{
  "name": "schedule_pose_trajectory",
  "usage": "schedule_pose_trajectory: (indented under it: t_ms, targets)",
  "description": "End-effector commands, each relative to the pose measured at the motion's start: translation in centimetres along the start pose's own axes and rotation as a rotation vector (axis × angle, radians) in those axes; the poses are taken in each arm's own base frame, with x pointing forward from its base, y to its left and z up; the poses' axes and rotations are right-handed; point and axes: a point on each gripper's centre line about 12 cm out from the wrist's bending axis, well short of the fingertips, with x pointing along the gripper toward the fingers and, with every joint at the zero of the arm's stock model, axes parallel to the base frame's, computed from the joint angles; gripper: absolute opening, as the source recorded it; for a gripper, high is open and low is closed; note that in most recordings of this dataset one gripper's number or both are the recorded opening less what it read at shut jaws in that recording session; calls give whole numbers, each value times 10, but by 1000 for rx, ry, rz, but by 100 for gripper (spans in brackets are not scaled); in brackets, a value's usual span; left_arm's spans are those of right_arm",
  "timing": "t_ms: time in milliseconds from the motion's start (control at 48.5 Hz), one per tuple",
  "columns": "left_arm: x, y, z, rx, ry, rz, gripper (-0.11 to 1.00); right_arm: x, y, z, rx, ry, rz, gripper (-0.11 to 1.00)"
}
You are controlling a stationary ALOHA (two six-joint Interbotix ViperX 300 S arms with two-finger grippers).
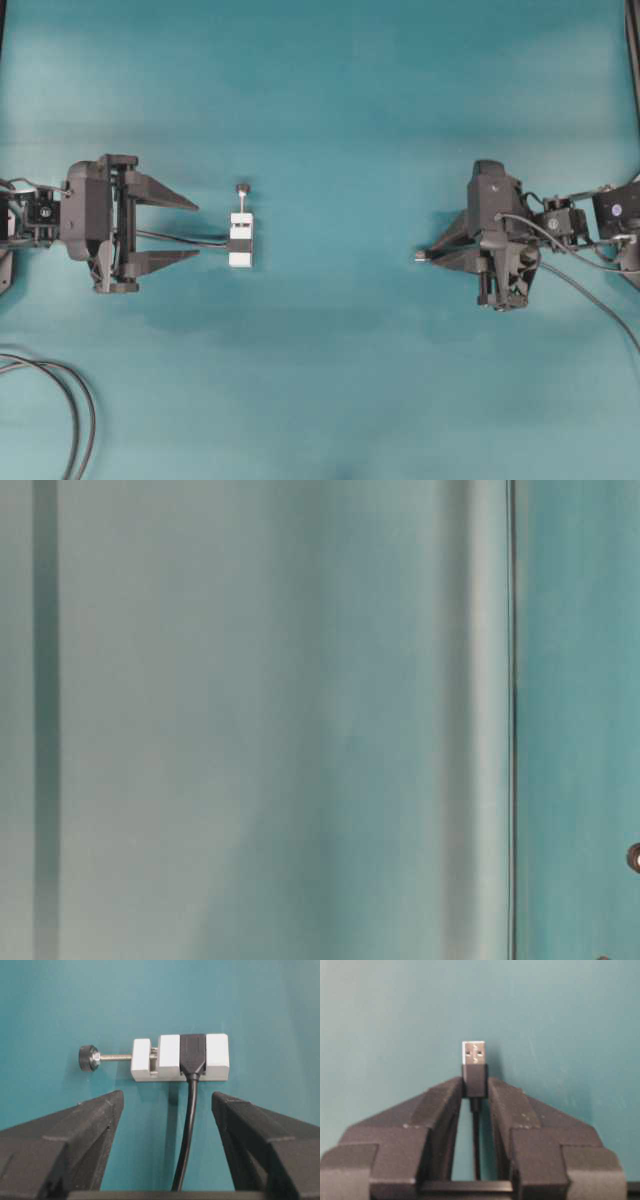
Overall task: Insert the USB cable into the female connector supported by the left arm.
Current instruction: 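Lift the USB plug with the right gripper and carry it toward the clamp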
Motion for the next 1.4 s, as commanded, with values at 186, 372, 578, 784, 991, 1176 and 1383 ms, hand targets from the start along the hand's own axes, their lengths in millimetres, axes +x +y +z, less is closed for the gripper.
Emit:
schedule_pose_trajectory:
  t_ms: [186,372,578,784,991,1176,1383]
  targets:
    - [7,0,4,13,-52,6,80,-12,4,29,-8,-21,-4,22]
    - [9,0,1,11,-55,8,80,-9,7,53,-9,-58,-1,22]
    - [11,0,-3,9,-42,9,80,0,9,67,-9,-34,-8,22]
    - [16,0,-4,-5,-45,10,80,18,10,82,-9,19,-22,22]
    - [23,-1,-4,-3,-55,9,80,36,12,98,-9,87,-38,21]
    - [27,-2,-9,-7,-33,4,80,52,13,111,-14,112,-45,22]
    - [28,-3,-16,-8,-5,1,79,71,15,126,-32,113,-48,21]
